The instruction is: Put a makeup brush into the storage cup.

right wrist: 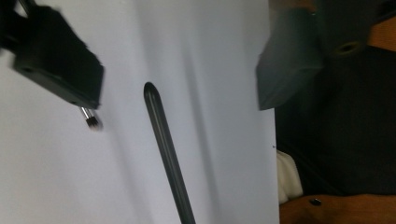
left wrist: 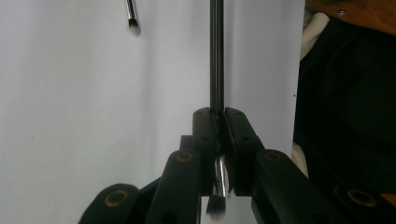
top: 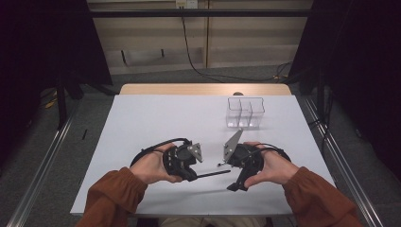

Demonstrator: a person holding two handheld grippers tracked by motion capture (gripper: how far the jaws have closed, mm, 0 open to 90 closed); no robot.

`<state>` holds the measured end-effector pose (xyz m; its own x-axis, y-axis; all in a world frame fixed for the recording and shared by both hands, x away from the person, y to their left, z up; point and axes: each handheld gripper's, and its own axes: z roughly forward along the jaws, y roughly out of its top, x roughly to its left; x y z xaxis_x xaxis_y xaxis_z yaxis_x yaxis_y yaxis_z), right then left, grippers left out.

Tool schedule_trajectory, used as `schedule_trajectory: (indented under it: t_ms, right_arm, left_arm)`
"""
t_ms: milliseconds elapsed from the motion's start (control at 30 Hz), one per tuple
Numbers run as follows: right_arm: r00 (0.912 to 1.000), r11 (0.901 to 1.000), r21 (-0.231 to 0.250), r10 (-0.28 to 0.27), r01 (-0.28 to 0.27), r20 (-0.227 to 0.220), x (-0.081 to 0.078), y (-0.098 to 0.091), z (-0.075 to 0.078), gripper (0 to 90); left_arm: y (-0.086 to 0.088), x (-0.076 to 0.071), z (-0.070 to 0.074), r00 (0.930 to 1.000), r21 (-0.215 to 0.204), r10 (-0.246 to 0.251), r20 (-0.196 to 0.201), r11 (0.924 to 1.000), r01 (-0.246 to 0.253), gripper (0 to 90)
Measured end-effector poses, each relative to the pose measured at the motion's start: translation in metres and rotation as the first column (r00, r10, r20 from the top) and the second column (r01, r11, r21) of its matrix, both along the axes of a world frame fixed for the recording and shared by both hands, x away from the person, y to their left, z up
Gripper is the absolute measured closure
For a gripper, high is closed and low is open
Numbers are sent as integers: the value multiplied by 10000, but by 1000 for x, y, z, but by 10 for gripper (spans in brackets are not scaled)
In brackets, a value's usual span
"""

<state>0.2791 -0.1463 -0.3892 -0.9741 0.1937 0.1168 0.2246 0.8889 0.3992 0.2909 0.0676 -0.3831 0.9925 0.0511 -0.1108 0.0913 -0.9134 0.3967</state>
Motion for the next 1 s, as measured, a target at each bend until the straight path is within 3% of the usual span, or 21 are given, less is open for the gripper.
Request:
schedule_trajectory:
  t_ms: [267, 400, 667, 1000]
  right_arm:
    - [9989, 9995, -64, 305, -307, -348, 8, 7, -3, 422]
    - [9991, 9991, -50, 432, -432, -56, 10, 10, -4, 473]
    - [9975, 9978, -138, 638, -642, -305, 10, 15, -7, 587]
    - [9966, 9969, -115, 770, -774, -289, 11, 23, -10, 717]
  left_arm:
    - [-4, -1, -3, 10000, 29, -45, -76, 10000, 45, 840]
    - [-5, -2, -4, 9999, 85, -69, -129, 9999, 70, 840]
    - [-5, -2, -5, 9999, 50, -99, -66, 9999, 99, 840]
    - [-2, -1, -6, 10000, -168, -55, 25, 9998, 56, 840]
